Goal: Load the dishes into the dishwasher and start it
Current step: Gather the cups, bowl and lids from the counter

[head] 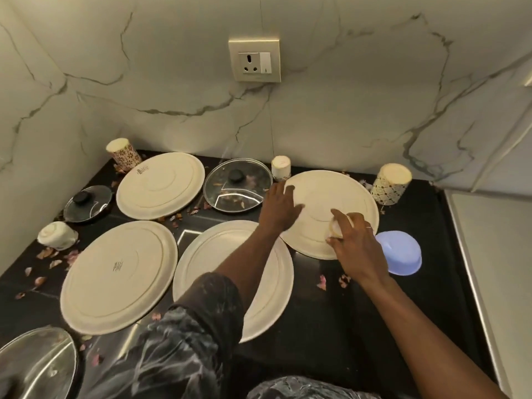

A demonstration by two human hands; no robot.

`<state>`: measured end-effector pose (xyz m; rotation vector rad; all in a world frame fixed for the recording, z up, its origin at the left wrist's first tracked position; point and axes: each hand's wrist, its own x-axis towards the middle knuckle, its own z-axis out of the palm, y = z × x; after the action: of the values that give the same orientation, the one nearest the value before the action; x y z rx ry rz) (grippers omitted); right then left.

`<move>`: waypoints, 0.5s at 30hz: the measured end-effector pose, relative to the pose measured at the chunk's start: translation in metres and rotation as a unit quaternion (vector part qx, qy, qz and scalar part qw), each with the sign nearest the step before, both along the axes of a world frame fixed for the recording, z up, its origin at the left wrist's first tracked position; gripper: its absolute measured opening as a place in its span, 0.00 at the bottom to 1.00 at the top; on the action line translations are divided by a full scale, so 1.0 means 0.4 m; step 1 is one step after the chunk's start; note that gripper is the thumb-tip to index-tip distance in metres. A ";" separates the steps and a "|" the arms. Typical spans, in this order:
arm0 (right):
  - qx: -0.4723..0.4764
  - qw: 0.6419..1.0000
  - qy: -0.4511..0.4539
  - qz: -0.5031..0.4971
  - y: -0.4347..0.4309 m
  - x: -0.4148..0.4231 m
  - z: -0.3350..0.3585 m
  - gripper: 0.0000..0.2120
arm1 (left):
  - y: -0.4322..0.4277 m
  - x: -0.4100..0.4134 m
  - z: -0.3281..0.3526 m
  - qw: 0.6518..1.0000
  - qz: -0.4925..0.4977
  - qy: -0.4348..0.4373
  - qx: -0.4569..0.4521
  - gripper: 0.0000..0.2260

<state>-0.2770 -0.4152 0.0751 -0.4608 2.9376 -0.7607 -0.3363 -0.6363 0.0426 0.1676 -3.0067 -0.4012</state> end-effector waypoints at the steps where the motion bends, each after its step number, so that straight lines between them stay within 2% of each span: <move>1: 0.001 1.000 0.001 -0.003 -0.014 -0.017 0.005 0.30 | -0.024 -0.036 0.005 1.000 0.009 -0.001 -0.008 0.28; 5: 0.012 1.000 0.005 -0.002 -0.063 -0.060 0.019 0.30 | -0.091 -0.155 0.021 0.999 0.045 0.000 -0.007 0.31; 11: 0.002 1.000 -0.011 -0.015 -0.089 -0.046 0.015 0.30 | -0.147 -0.292 -0.017 1.000 0.025 -0.012 0.006 0.32; 15: 0.011 0.999 -0.028 -0.039 -0.068 -0.027 -0.004 0.29 | -0.148 -0.331 -0.036 1.000 0.022 -0.015 0.014 0.28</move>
<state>-0.2880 -0.4424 0.0733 -0.3196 2.9234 -0.7359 -0.4688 -0.6955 0.0282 0.2442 -3.0209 -0.4410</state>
